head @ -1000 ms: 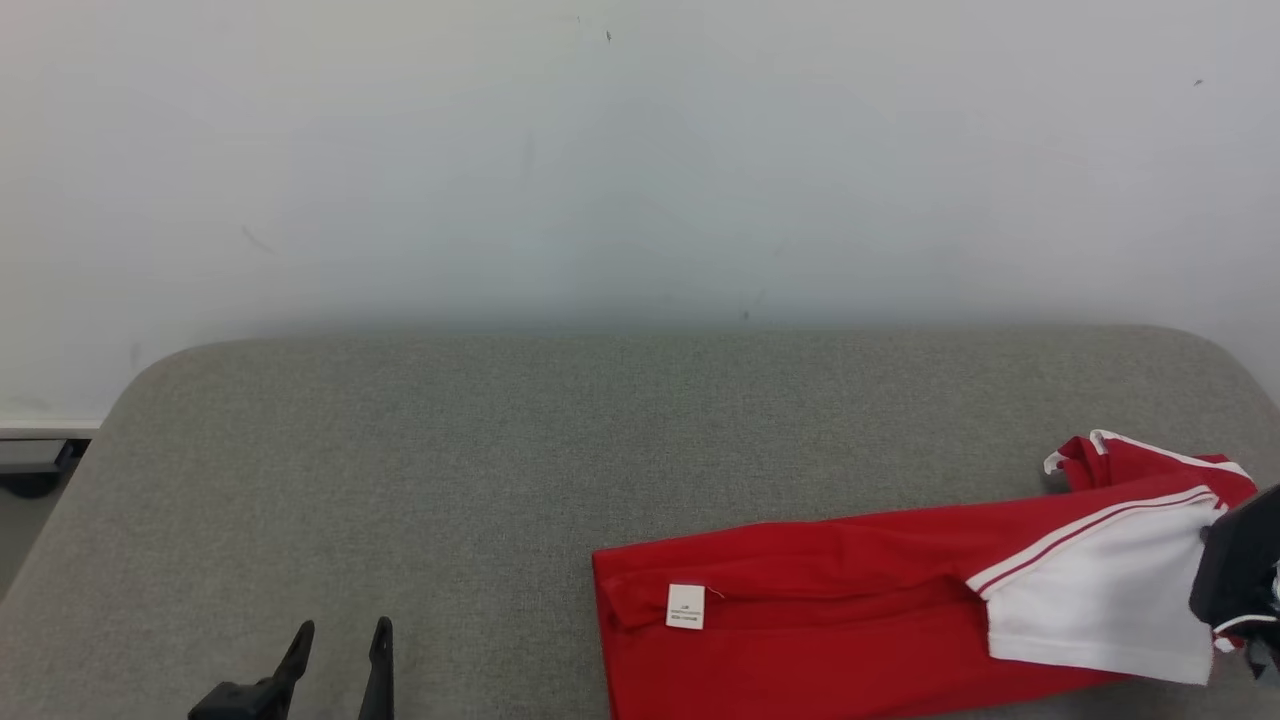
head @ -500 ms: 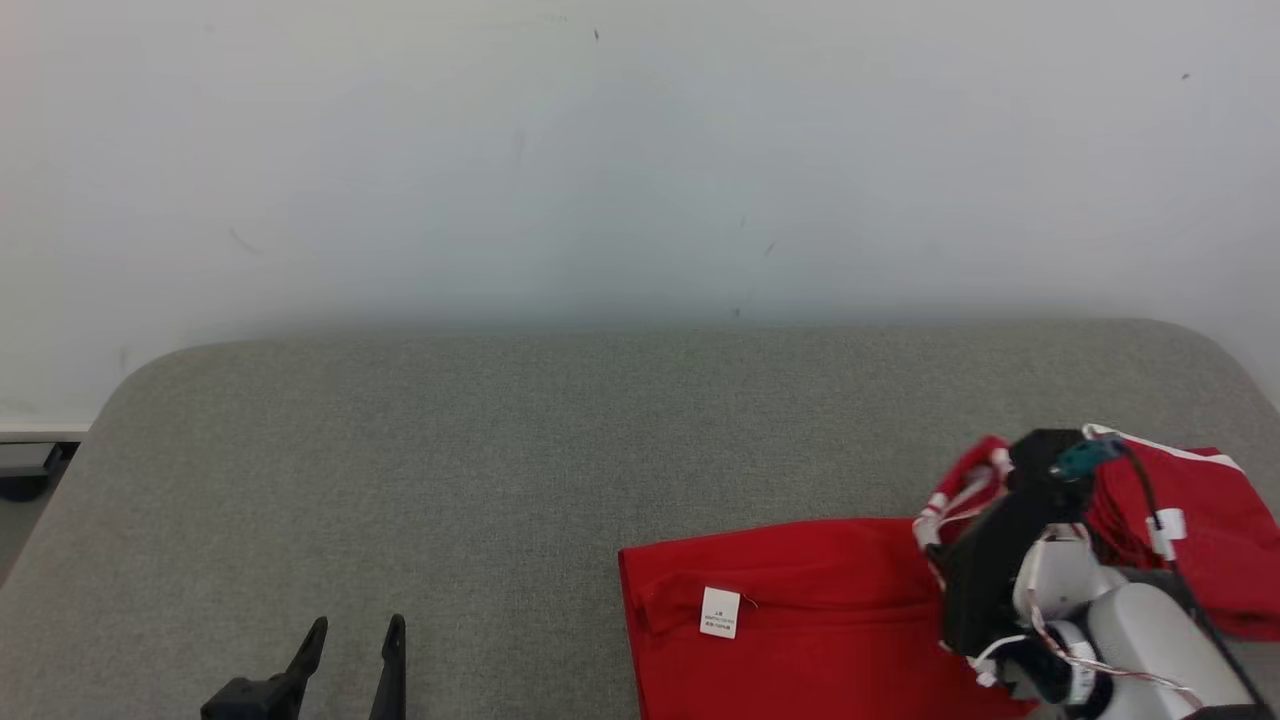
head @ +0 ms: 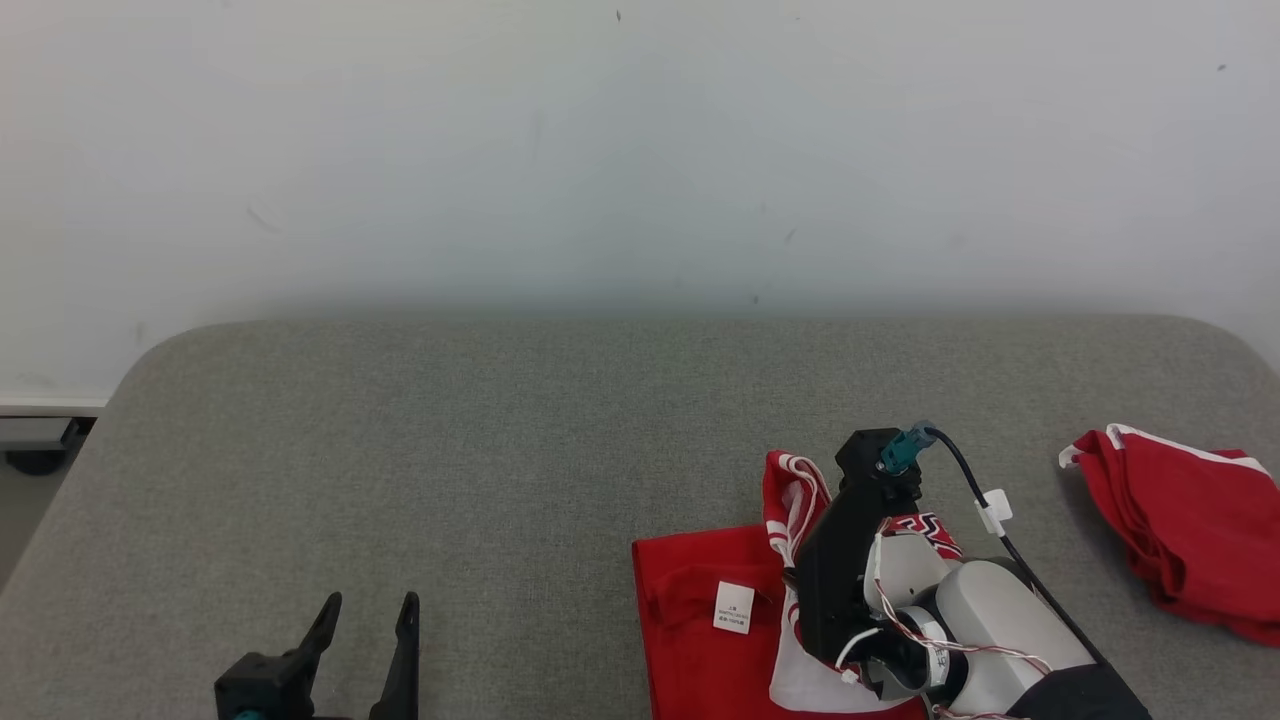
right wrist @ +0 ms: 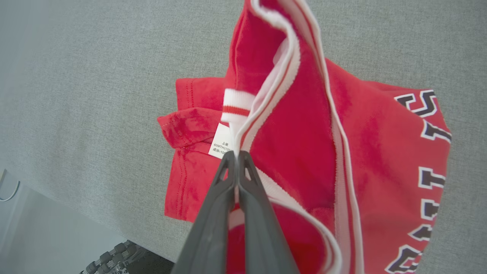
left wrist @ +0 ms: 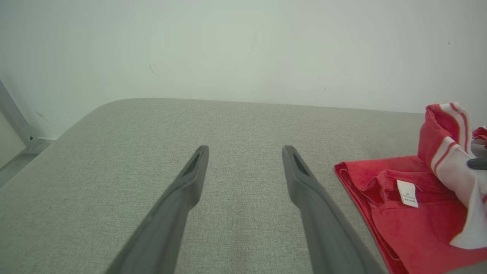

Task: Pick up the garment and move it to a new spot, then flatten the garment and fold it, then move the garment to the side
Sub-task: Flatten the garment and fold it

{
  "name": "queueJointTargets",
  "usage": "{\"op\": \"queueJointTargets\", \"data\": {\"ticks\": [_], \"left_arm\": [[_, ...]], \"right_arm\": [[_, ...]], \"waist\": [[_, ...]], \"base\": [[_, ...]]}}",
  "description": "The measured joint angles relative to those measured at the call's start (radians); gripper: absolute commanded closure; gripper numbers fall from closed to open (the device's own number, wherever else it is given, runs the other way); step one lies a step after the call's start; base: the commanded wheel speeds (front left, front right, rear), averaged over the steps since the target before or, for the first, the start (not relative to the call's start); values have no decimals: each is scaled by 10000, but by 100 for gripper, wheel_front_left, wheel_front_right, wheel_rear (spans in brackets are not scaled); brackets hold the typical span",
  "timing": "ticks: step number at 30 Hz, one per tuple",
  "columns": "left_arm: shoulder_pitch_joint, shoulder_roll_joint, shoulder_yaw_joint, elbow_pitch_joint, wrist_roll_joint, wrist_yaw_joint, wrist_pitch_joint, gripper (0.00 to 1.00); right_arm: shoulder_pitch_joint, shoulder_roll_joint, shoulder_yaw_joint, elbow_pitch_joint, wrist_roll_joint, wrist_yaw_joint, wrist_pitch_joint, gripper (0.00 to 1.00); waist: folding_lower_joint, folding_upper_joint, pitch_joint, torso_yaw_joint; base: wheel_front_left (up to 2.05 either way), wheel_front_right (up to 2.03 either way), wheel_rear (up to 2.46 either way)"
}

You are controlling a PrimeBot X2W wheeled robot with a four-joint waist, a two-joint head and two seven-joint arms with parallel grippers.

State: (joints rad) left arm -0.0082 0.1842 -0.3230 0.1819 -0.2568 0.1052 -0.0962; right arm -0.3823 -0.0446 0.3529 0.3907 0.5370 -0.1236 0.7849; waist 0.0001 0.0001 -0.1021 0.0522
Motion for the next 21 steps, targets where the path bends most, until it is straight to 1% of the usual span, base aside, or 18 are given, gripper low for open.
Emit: {"op": "queueJointTargets", "data": {"ticks": [8, 11, 15, 17, 20, 21], "left_arm": [[-20, -8, -29, 46, 2, -8, 4, 0], [-28, -29, -73, 71, 2, -10, 33, 0], [-73, -52, -102, 165, 2, -10, 79, 0], [-148, -82, -111, 207, 2, -12, 79, 0], [-219, -96, -117, 228, 2, -12, 79, 0], [-219, -100, -121, 236, 2, -12, 79, 0]], "right_arm": [[-303, -42, 479, 702, 288, -8, 79, 100], [-580, -173, 1231, 658, 965, -12, -52, 100], [-760, -157, 1950, 729, 1687, -12, -431, 100], [-801, -157, 2169, 876, 1965, -12, -640, 100], [-802, -153, 2307, 1289, 2010, -12, -867, 100], [-803, -157, 2311, 1383, 2025, -12, -959, 83]], "waist": [[-1, 0, 72, 166], [0, 0, 91, 229], [0, 0, 108, 337], [0, 0, 110, 391], [0, 0, 108, 460], [0, 0, 107, 480]], "base": [[0, 0, 0], [0, 0, 0], [0, 0, 0], [0, 0, 0], [0, 0, 0], [0, 0, 0]]}}
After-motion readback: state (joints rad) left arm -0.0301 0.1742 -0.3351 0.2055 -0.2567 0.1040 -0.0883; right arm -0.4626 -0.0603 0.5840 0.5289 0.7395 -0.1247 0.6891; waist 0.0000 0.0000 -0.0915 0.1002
